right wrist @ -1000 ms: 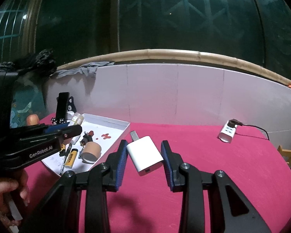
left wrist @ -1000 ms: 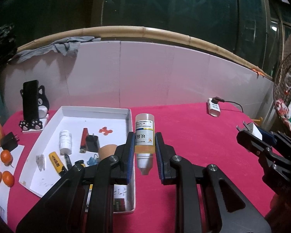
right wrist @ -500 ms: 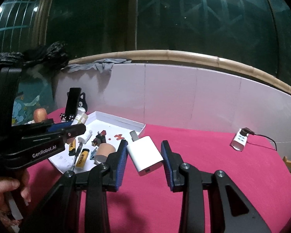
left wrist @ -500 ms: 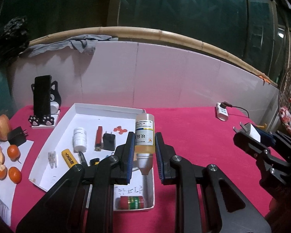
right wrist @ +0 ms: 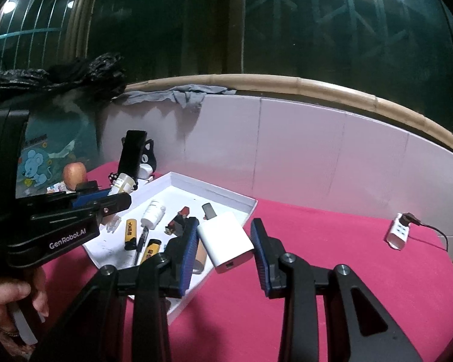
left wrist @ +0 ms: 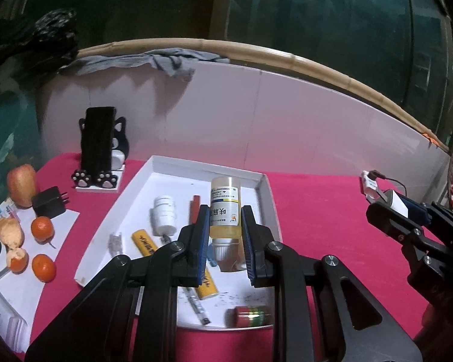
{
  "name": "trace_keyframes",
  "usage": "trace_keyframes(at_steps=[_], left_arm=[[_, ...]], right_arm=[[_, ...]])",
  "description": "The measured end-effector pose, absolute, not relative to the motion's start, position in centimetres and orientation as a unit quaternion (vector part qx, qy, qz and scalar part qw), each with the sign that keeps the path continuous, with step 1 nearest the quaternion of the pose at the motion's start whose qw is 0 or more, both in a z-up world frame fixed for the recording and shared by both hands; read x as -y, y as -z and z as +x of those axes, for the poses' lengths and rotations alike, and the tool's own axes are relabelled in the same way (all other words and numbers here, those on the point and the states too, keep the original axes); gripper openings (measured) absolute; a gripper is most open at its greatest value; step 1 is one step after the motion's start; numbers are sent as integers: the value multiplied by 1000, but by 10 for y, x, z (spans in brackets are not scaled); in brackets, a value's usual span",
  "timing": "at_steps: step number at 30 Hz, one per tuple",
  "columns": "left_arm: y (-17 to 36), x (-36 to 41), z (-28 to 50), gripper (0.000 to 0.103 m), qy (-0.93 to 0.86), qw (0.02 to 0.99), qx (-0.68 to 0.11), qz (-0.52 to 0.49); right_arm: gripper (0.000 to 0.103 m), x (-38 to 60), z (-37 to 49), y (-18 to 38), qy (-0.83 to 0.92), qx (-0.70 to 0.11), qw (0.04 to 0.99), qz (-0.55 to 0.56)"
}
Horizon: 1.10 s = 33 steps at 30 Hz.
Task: Organize rigid objects
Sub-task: 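Carry the bottle and charger into the white tray and open both grippers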
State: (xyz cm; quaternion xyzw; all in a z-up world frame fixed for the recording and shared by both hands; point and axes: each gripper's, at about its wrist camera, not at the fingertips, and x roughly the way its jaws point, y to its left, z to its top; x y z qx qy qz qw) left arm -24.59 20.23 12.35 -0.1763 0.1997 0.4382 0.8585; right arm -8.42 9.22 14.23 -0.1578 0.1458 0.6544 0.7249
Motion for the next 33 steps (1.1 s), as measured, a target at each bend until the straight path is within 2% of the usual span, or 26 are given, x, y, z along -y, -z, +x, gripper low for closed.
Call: trace_keyframes(at_steps=[15,25,30,32,33], left_arm=[[-112,-247,-268,20,-470,835,-224,-178],[-76,-310,-251,20,-446,814,-295,-226],[-57,-317,-244,20,-448,802,-321,-232],[-53,-319,-244,24,-450,798,-323,-238],[-52,-320,-244,34,-451,797,-324,-240]], right_arm=[[35,-140,-108,-132,-673,-181,695,-179],[35,-206,-126,-85,-677,-262,653,-215],[35,-216,-136,-64,-675,-269,646,-235],[35,-217,-137,-61,-673,-266,648,-238],[36,-216,-137,-60,-673,-266,648,-238]])
